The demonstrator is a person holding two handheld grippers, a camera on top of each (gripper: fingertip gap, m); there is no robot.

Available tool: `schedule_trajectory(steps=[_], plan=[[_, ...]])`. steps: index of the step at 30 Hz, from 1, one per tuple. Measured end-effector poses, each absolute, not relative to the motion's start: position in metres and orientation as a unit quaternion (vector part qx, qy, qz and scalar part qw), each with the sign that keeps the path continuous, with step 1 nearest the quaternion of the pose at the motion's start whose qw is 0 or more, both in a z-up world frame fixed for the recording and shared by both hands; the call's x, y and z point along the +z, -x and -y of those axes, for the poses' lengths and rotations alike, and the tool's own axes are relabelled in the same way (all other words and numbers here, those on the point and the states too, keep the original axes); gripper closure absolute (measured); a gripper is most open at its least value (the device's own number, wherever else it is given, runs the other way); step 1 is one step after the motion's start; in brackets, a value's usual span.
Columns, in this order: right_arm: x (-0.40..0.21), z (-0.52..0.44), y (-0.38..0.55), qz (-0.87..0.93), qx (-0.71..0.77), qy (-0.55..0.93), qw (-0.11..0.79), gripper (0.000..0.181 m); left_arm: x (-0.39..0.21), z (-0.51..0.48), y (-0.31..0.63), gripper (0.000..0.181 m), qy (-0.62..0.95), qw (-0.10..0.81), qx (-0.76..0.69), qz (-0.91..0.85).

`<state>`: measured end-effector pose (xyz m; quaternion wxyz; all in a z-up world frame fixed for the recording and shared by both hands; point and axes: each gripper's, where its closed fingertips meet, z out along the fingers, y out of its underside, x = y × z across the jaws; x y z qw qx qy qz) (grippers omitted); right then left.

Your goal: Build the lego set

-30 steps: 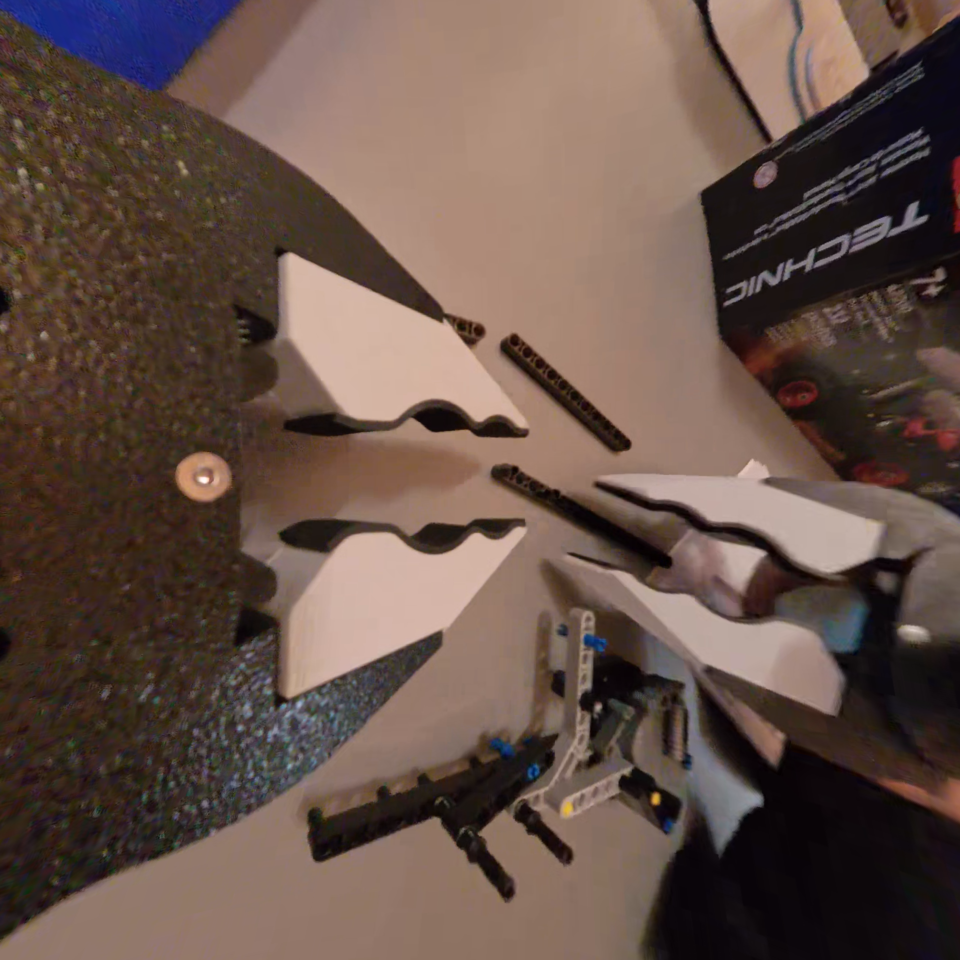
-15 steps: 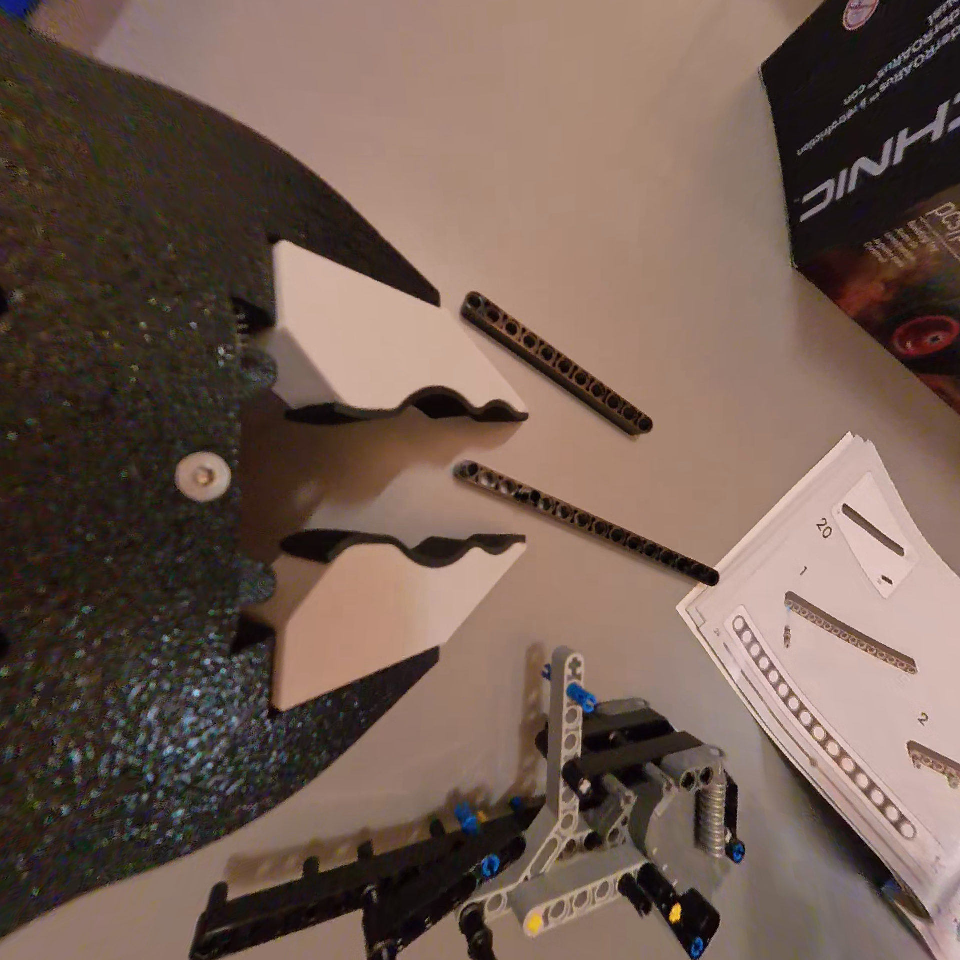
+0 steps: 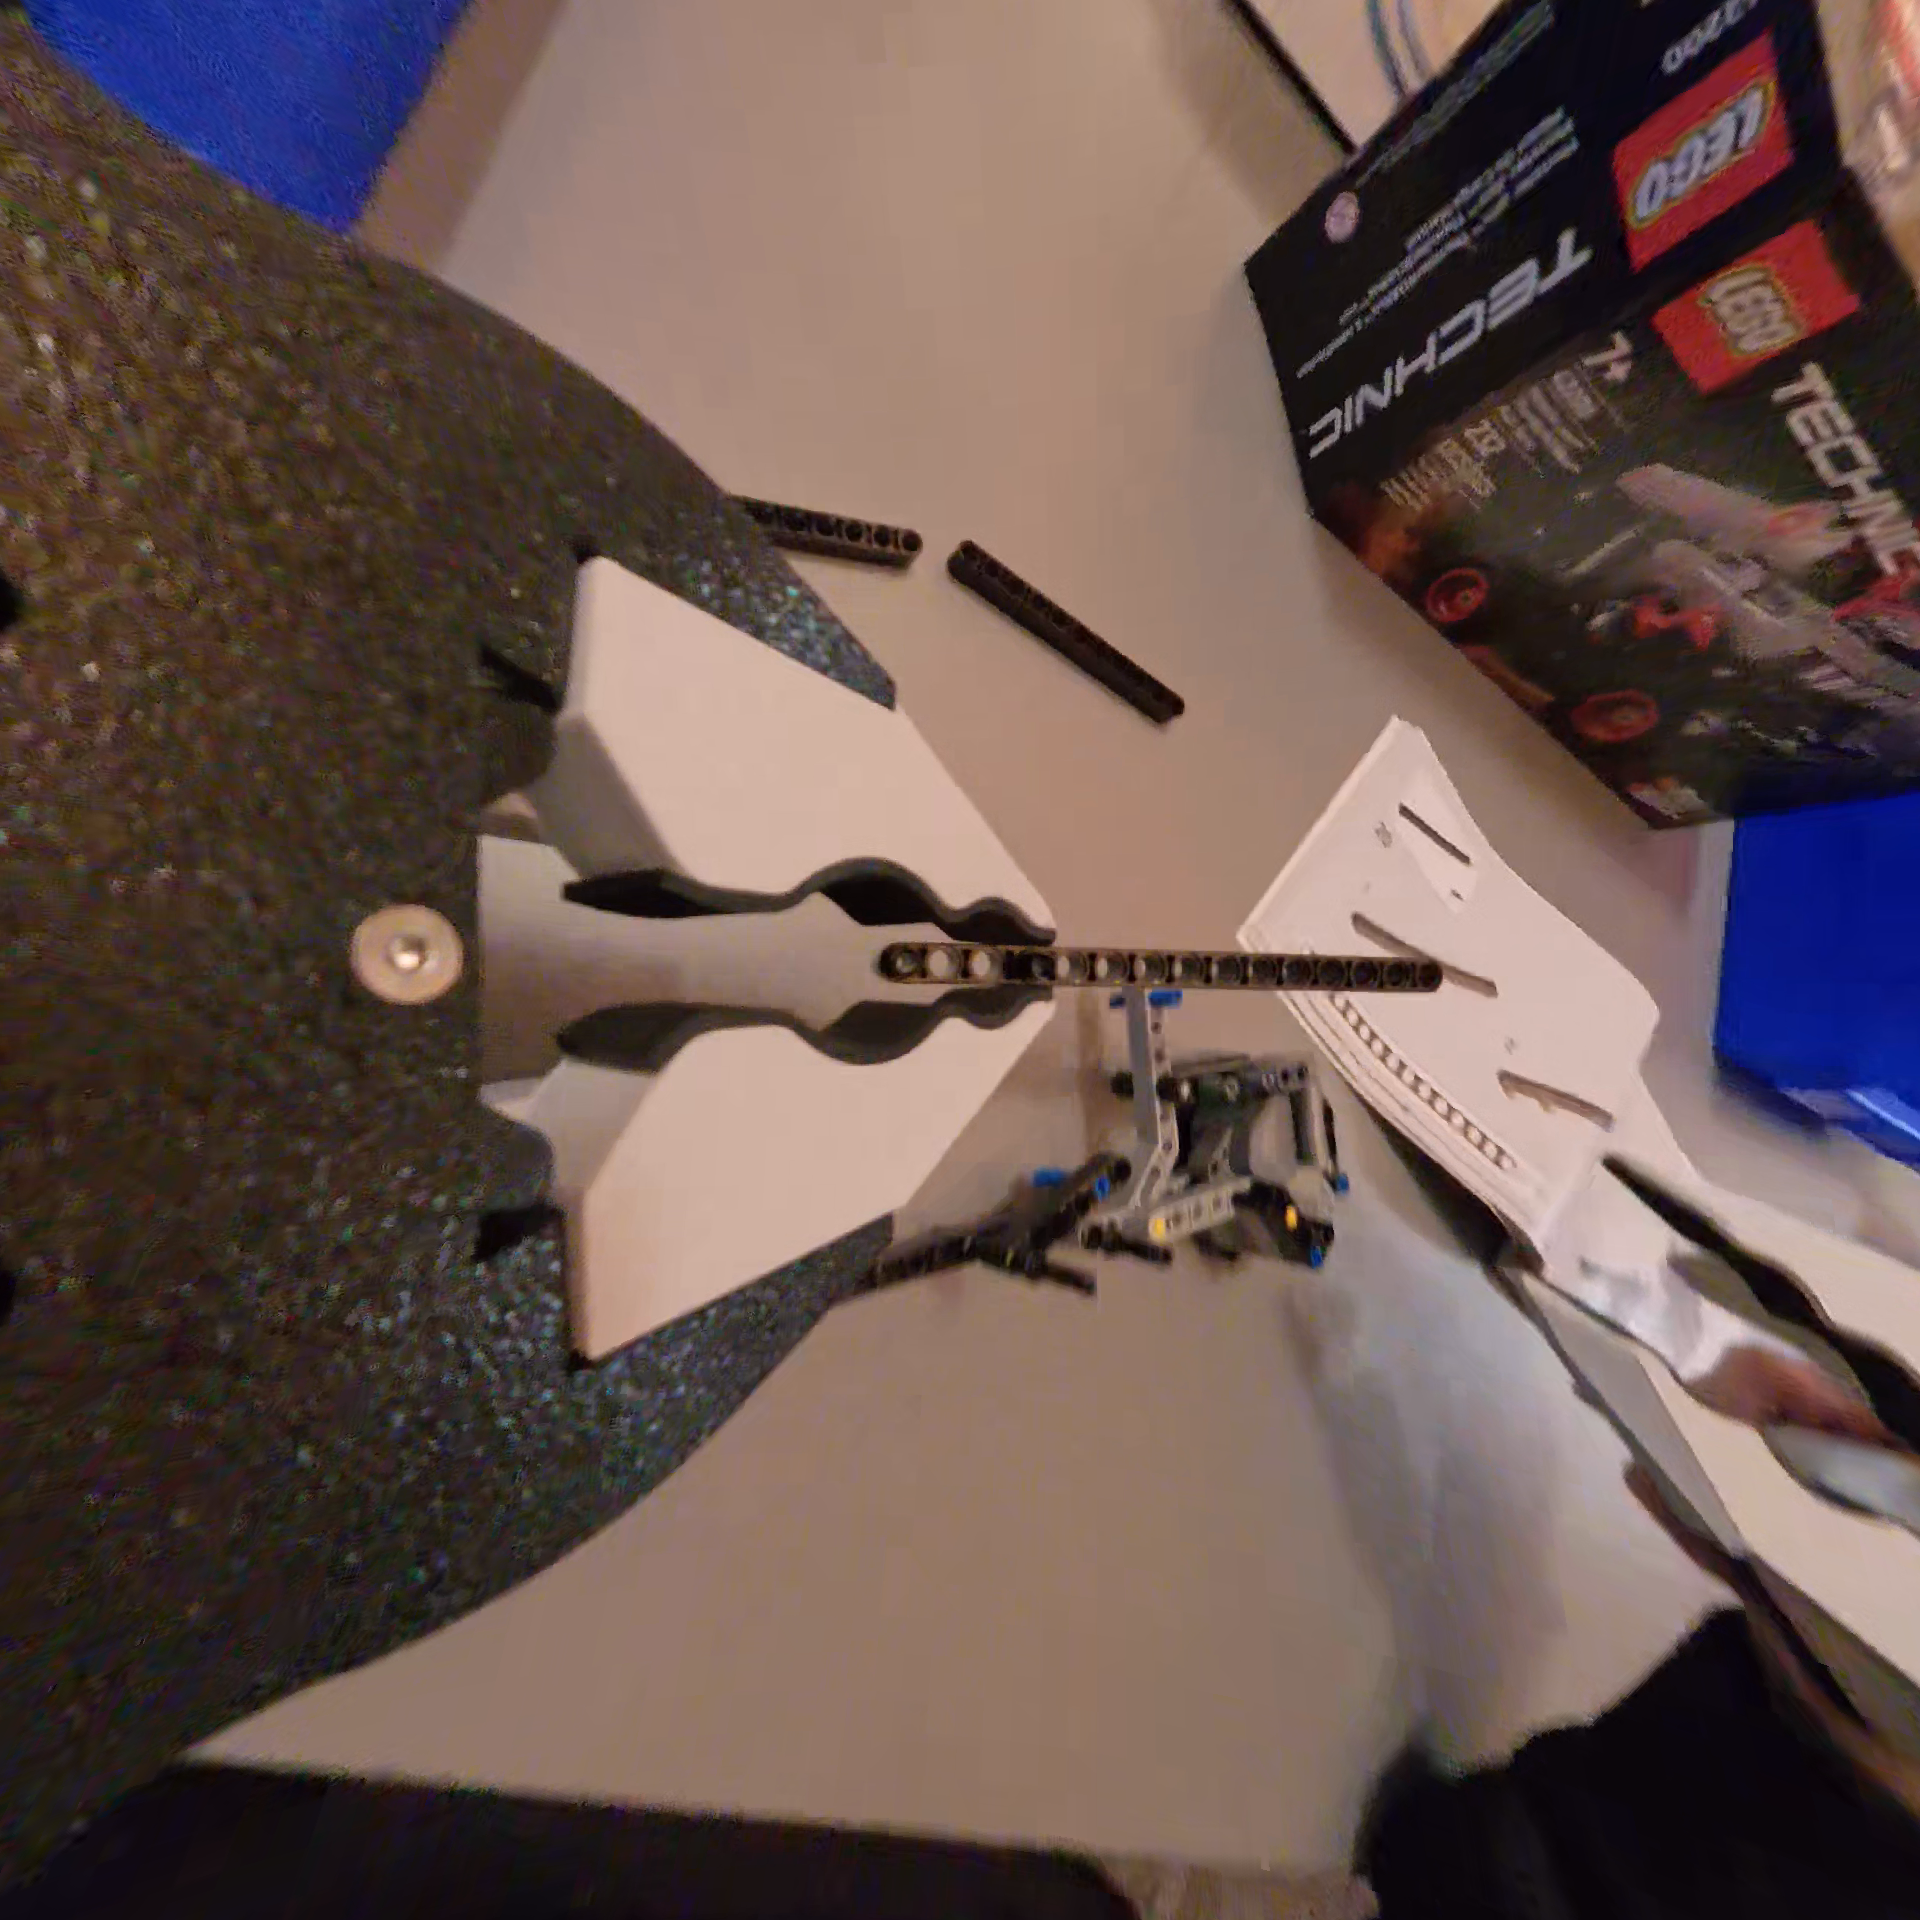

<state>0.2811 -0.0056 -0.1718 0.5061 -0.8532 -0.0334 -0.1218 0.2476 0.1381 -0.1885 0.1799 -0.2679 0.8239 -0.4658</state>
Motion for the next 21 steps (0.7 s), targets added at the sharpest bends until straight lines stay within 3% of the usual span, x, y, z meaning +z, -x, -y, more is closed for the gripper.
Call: schedule_trajectory(steps=[1, 5, 9, 12, 15, 21], plan=[[-0.166, 0.000, -0.275, 0.050, -0.099, 0.842, 0.528, 0.148, -0.180, -0.137, -0.234, 0.176, 0.265, 0.166, -0.465, -0.828], [-0.152, -0.023, -0.255, 0.115, -0.009, 0.807, 0.580, 0.142, -0.178, -0.129, -0.202, 0.176, 0.285, 0.128, -0.390, -0.866], [-0.171, -0.034, -0.248, 0.162, 0.038, 0.821, 0.546, 0.135, -0.185, -0.109, -0.193, 0.176, 0.301, 0.122, -0.354, -0.877], [-0.179, -0.039, -0.248, 0.178, 0.050, 0.820, 0.542, 0.136, -0.188, -0.102, -0.195, 0.177, 0.317, 0.117, -0.344, -0.876], [-0.184, -0.039, -0.249, 0.179, 0.059, 0.822, 0.538, 0.149, -0.191, -0.096, -0.195, 0.176, 0.330, 0.103, -0.340, -0.875], [-0.198, -0.043, -0.240, 0.185, 0.047, 0.827, 0.529, 0.148, -0.194, -0.094, -0.193, 0.176, 0.341, 0.109, -0.309, -0.881]])
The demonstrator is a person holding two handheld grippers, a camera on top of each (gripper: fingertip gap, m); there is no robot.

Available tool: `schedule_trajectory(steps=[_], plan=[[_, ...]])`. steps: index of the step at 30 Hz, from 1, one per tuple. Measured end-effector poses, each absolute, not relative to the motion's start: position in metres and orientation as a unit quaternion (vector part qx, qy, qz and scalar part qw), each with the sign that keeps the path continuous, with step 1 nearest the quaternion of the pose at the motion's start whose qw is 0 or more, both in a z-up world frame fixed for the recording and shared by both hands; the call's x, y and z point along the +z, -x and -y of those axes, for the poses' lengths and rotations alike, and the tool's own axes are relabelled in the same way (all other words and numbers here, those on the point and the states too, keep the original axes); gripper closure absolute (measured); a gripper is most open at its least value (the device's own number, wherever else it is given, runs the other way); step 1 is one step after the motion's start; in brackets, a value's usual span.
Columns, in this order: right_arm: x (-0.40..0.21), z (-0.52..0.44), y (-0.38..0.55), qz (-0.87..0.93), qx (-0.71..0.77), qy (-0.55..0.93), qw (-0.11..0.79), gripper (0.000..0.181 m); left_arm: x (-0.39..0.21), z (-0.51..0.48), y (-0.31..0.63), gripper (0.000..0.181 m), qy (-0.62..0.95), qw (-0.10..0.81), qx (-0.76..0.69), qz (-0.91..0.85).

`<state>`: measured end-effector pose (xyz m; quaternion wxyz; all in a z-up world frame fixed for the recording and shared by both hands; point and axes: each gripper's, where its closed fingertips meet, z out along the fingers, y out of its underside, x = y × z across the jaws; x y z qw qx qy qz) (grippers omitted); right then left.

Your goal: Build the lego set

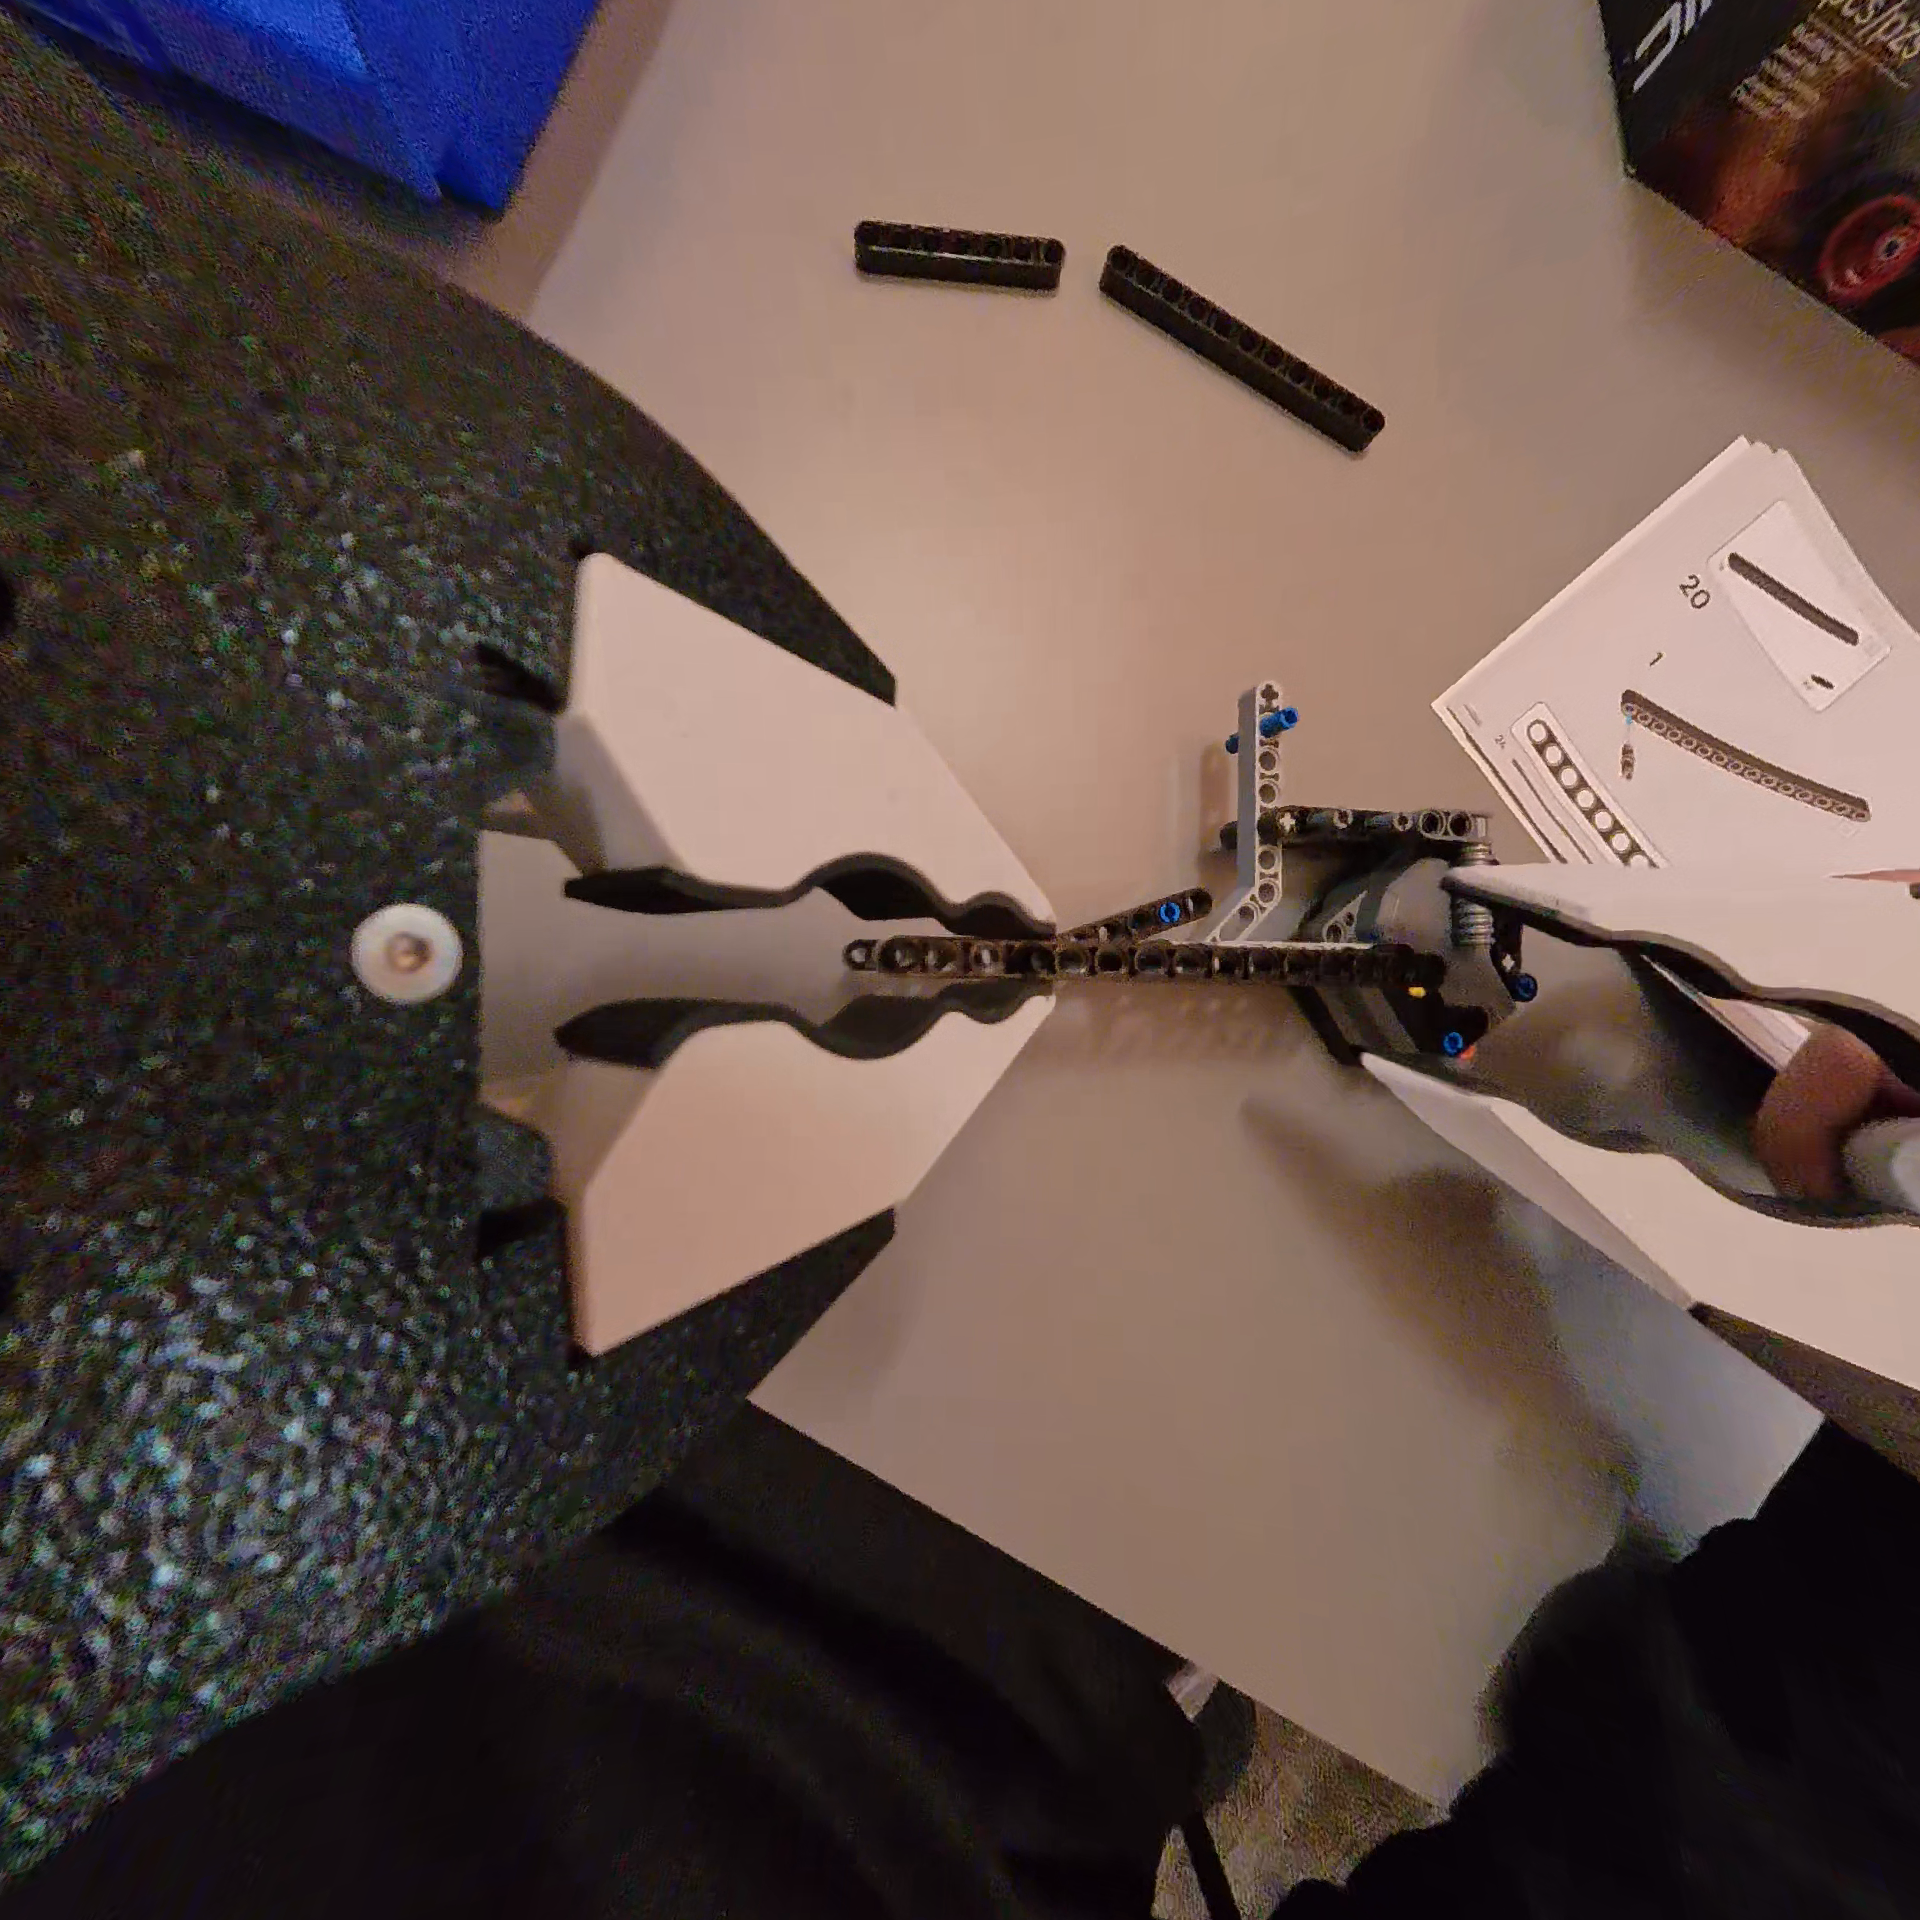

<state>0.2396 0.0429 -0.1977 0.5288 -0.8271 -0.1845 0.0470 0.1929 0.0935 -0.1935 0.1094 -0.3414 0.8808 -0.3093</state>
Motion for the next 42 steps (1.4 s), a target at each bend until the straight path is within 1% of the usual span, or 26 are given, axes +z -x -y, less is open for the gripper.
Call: schedule_trajectory(steps=[2, 4, 12, 18, 23, 24, 31, 33, 36, 42], plan=[[-0.200, -0.046, -0.238, 0.184, 0.045, 0.826, 0.530, 0.150, -0.193, -0.094, -0.192, 0.176, 0.342, 0.114, -0.300, -0.883], [-0.196, -0.049, -0.236, 0.189, 0.043, 0.819, 0.540, 0.160, -0.193, -0.093, -0.192, 0.176, 0.341, 0.116, -0.295, -0.885], [-0.199, -0.057, -0.232, 0.203, 0.042, 0.815, 0.541, 0.173, -0.194, -0.093, -0.196, 0.176, 0.342, 0.124, -0.296, -0.883], [-0.201, -0.058, -0.229, 0.213, 0.044, 0.816, 0.536, 0.174, -0.194, -0.094, -0.193, 0.175, 0.334, 0.130, -0.312, -0.880], [-0.202, -0.057, -0.229, 0.211, 0.056, 0.814, 0.538, 0.176, -0.196, -0.097, -0.190, 0.154, 0.337, 0.130, -0.327, -0.873], [-0.202, -0.058, -0.229, 0.212, 0.055, 0.814, 0.537, 0.175, -0.197, -0.099, -0.190, 0.153, 0.337, 0.134, -0.327, -0.873], [-0.200, -0.060, -0.227, 0.218, 0.068, 0.812, 0.538, 0.177, -0.194, -0.104, -0.199, 0.161, 0.324, 0.184, -0.344, -0.862], [-0.201, -0.061, -0.227, 0.219, 0.064, 0.813, 0.535, 0.176, -0.193, -0.104, -0.201, 0.166, 0.319, 0.194, -0.353, -0.858], [-0.200, -0.060, -0.228, 0.213, 0.068, 0.811, 0.540, 0.175, -0.193, -0.101, -0.198, 0.175, 0.320, 0.179, -0.366, -0.855], [-0.200, -0.059, -0.232, 0.205, 0.063, 0.812, 0.543, 0.175, -0.196, -0.097, -0.196, 0.176, 0.326, 0.161, -0.379, -0.851]])
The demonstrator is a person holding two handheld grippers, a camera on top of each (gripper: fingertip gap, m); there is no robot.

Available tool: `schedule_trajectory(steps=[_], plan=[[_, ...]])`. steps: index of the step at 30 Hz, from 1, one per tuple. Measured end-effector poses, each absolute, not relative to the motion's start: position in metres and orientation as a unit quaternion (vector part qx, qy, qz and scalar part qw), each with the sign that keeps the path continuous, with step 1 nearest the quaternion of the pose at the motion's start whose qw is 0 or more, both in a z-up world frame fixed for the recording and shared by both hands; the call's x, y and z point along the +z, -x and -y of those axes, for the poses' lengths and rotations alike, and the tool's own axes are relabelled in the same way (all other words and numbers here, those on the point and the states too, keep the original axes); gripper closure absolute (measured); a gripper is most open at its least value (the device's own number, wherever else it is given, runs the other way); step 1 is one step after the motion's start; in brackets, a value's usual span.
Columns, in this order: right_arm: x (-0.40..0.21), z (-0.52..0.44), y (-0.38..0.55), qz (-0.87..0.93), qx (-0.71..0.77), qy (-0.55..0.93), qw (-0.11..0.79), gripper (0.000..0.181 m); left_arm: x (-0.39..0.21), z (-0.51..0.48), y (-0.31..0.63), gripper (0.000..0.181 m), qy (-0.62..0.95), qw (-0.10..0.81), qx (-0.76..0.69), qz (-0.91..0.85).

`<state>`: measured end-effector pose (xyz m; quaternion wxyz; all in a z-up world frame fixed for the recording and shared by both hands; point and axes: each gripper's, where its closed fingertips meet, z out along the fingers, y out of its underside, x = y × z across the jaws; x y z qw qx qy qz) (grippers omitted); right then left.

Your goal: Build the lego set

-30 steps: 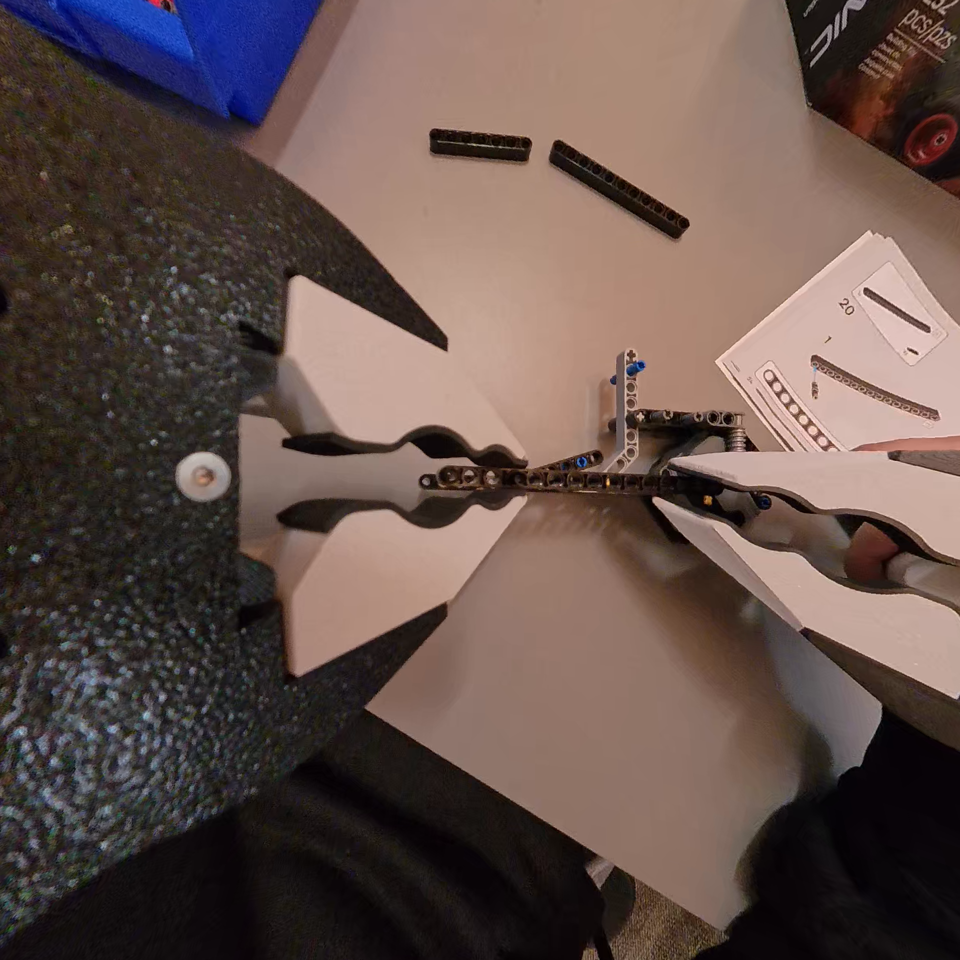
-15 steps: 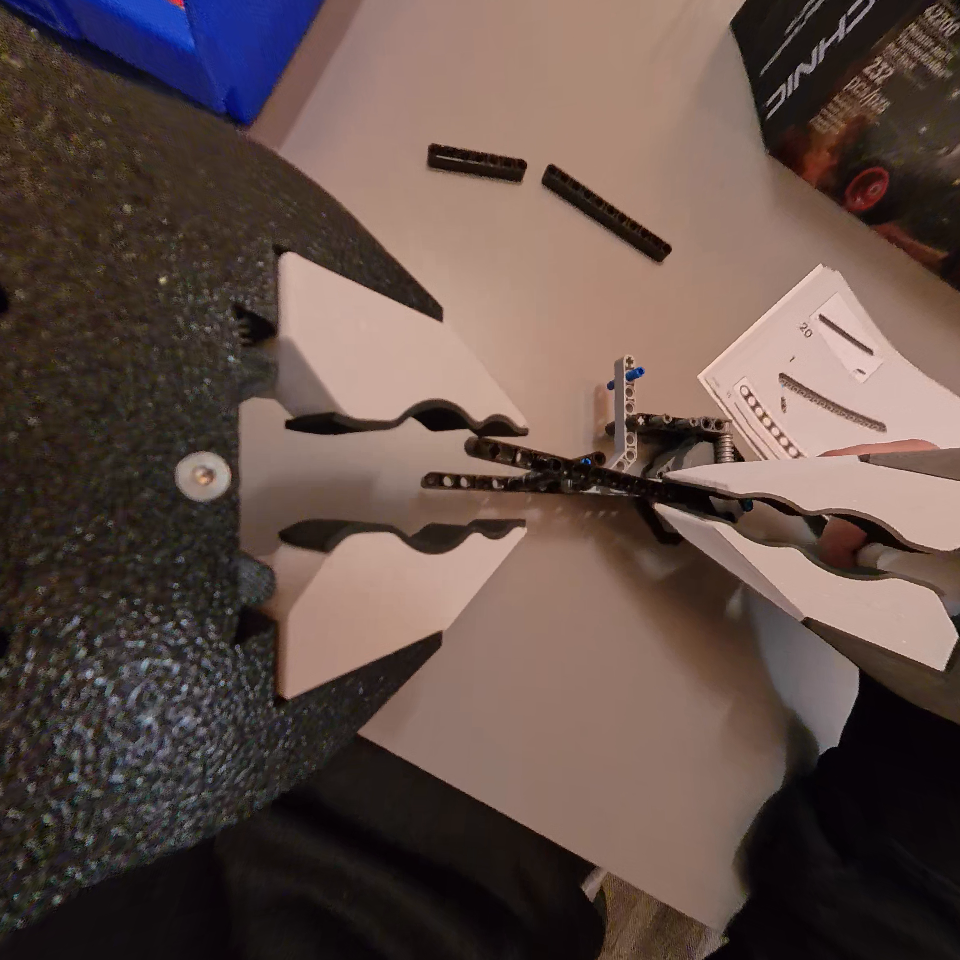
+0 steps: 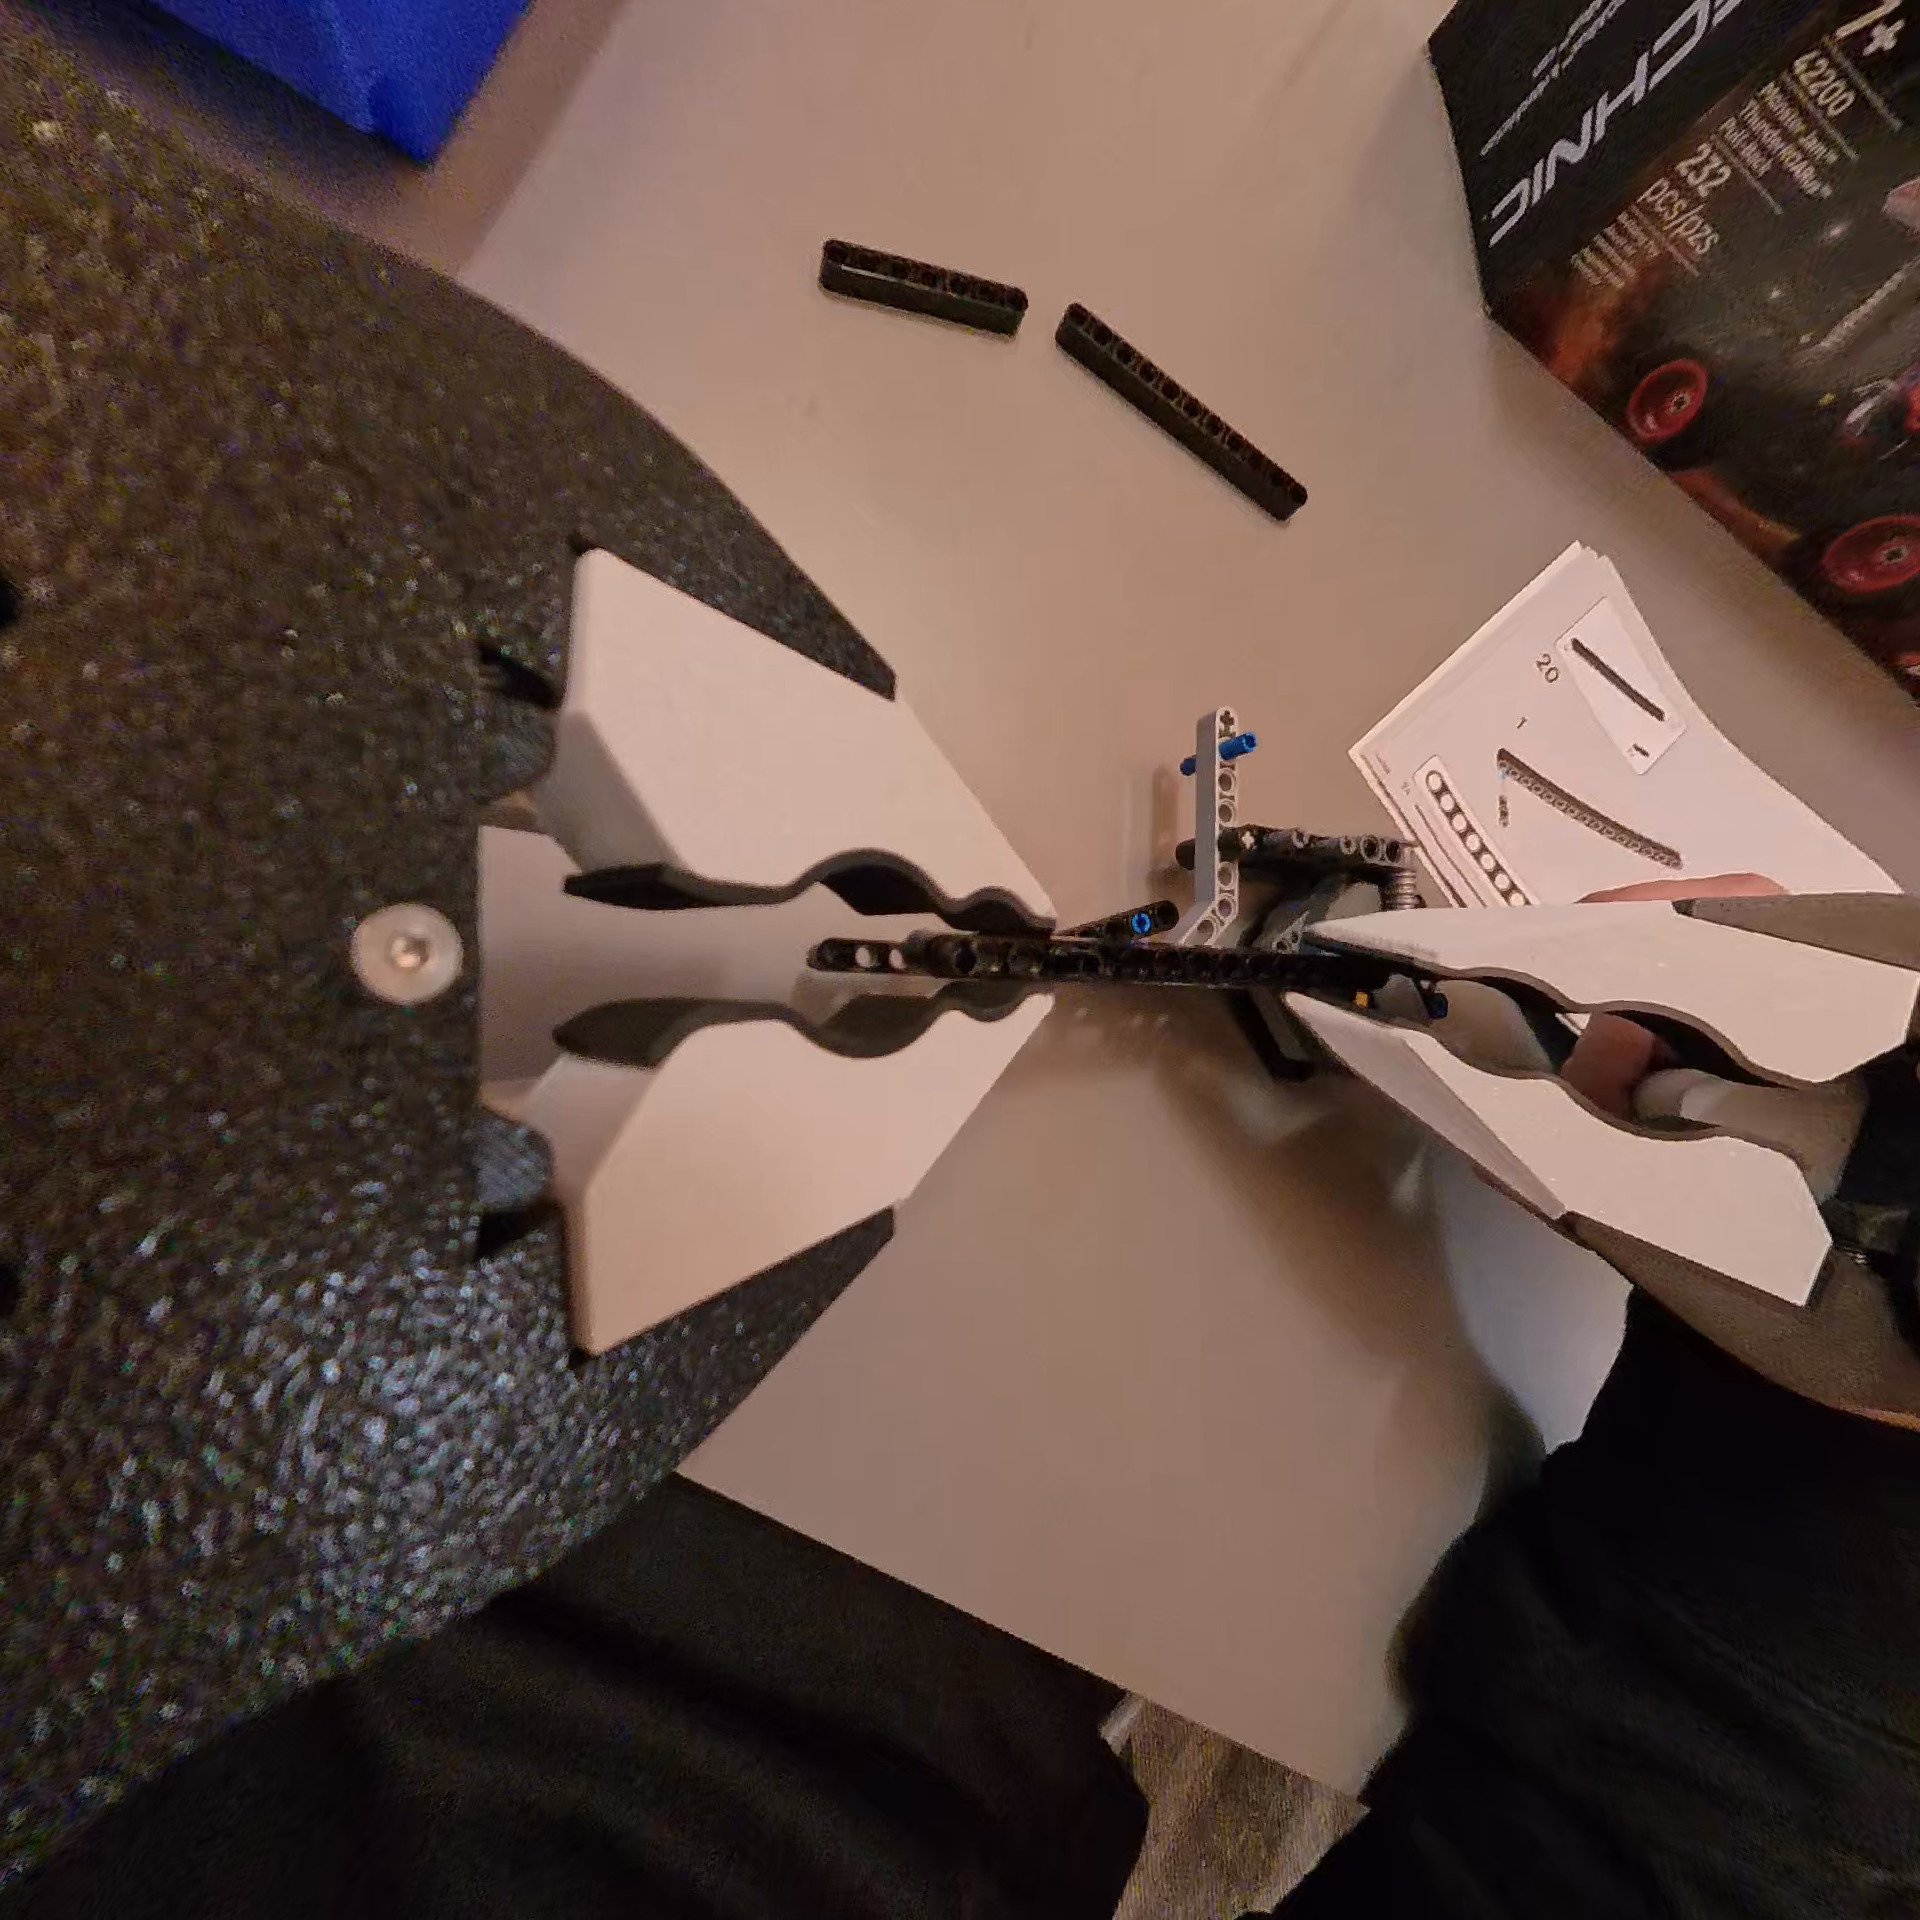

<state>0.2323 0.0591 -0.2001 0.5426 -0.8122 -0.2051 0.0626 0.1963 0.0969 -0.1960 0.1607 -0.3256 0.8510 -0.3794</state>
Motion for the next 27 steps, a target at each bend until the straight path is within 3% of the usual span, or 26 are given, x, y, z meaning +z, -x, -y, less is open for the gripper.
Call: schedule_trajectory(steps=[19, 23, 27], plan=[[-0.1988, -0.0658, -0.2304, 0.208, 0.044, 0.807, 0.550, 0.173, -0.2019, -0.1043, -0.1935, 0.176, 0.331, 0.122, -0.400, -0.846], [-0.2017, -0.0609, -0.2351, 0.205, 0.033, 0.816, 0.540, 0.160, -0.2031, -0.1056, -0.1933, 0.176, 0.338, 0.107, -0.405, -0.843], [-0.1968, -0.0575, -0.2390, 0.194, 0.031, 0.812, 0.550, 0.159, -0.2020, -0.1045, -0.1923, 0.176, 0.349, 0.105, -0.397, -0.842]])
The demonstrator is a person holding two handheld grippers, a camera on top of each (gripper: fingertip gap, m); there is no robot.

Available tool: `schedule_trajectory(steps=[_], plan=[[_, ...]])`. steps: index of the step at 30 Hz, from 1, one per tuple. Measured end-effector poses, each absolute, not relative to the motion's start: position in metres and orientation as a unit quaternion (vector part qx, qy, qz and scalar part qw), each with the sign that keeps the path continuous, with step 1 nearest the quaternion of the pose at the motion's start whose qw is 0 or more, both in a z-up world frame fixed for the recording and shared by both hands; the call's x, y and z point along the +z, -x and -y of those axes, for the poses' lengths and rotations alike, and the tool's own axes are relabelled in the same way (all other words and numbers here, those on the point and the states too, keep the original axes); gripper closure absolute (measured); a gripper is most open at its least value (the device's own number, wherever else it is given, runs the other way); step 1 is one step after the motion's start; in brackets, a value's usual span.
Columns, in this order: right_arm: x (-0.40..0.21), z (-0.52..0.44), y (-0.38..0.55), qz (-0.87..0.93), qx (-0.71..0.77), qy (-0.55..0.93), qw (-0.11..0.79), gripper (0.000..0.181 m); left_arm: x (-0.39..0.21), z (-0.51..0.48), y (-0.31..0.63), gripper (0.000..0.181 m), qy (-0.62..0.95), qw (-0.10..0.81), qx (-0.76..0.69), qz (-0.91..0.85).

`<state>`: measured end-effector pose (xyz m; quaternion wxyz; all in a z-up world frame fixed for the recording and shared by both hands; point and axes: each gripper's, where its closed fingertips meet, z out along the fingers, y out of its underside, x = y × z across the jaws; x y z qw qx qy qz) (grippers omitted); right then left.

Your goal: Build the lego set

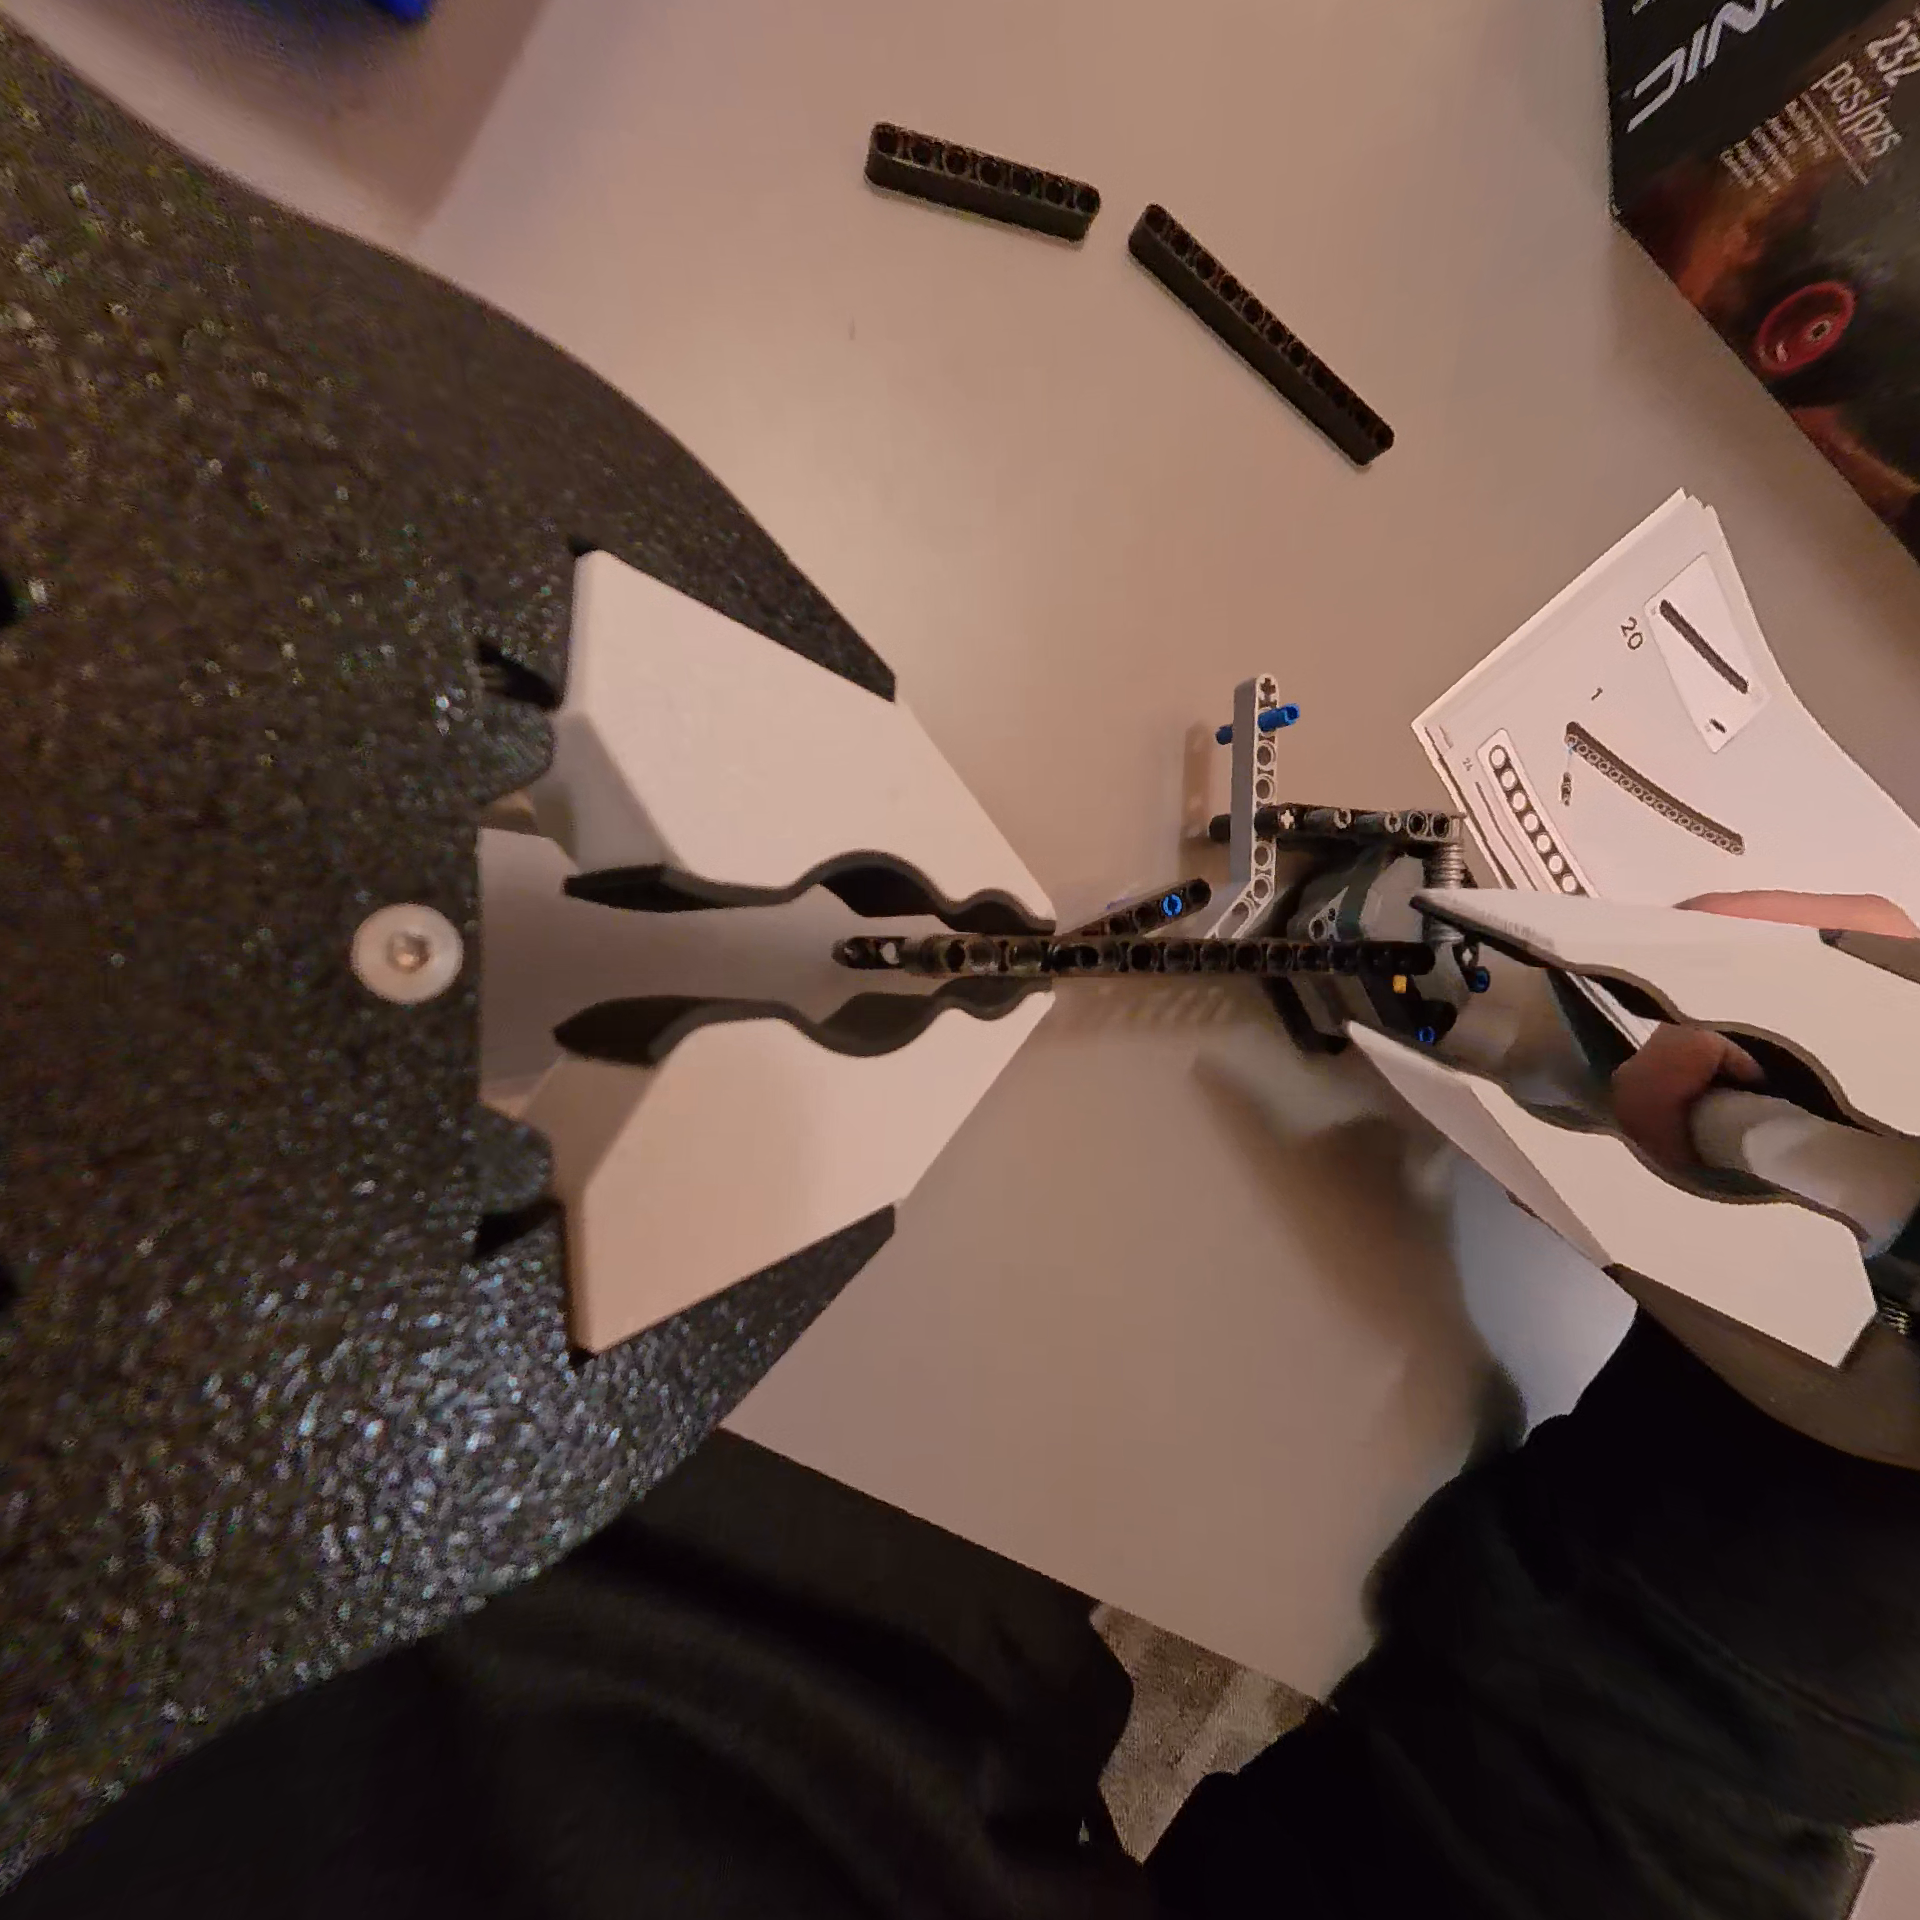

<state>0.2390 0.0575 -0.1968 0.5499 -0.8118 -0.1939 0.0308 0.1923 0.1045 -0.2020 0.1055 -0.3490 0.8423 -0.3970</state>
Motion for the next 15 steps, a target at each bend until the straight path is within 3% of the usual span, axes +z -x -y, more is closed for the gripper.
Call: schedule_trajectory(steps=[7, 15], plan=[[-0.205, -0.053, -0.237, 0.195, 0.026, 0.827, 0.527, 0.147, -0.202, -0.103, -0.191, 0.176, 0.352, 0.109, -0.379, -0.849], [-0.199, -0.063, -0.236, 0.194, 0.018, 0.815, 0.546, 0.159, -0.205, -0.104, -0.191, 0.176, 0.358, 0.111, -0.368, -0.851]])
